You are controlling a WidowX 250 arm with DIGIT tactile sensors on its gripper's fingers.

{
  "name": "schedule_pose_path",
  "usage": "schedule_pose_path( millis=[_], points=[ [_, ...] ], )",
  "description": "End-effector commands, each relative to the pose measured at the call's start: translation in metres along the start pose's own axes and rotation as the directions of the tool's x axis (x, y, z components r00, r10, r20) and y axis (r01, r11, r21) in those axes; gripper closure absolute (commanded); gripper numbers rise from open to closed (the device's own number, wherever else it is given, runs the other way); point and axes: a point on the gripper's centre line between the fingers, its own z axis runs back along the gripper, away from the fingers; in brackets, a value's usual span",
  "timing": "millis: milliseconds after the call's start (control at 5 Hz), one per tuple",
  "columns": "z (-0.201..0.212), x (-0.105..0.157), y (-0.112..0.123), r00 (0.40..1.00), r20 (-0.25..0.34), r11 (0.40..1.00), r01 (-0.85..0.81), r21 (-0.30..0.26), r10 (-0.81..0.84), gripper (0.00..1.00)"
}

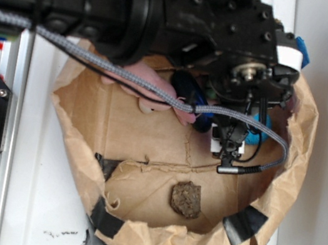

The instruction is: Grab the green animal.

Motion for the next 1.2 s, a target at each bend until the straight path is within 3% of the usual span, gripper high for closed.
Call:
schedule_pose_path(
  millis=[0, 200, 600, 1000],
  points=[
    [0.002, 0.019, 0.013, 0.991, 0.092, 0.995, 0.091, 0.042, -0.095, 0.0],
    [-0.003, 0.018, 0.014, 0.988, 0.093, 0.992, 0.115, 0.059, -0.12, 0.0],
    [-0.024, 0.012, 0.024, 0.98, 0.029, 0.979, 0.196, 0.049, -0.198, 0.0],
    [-0.038, 0.004, 0.02, 0.962, -0.029, 0.956, 0.272, 0.108, -0.271, 0.0]
  ],
)
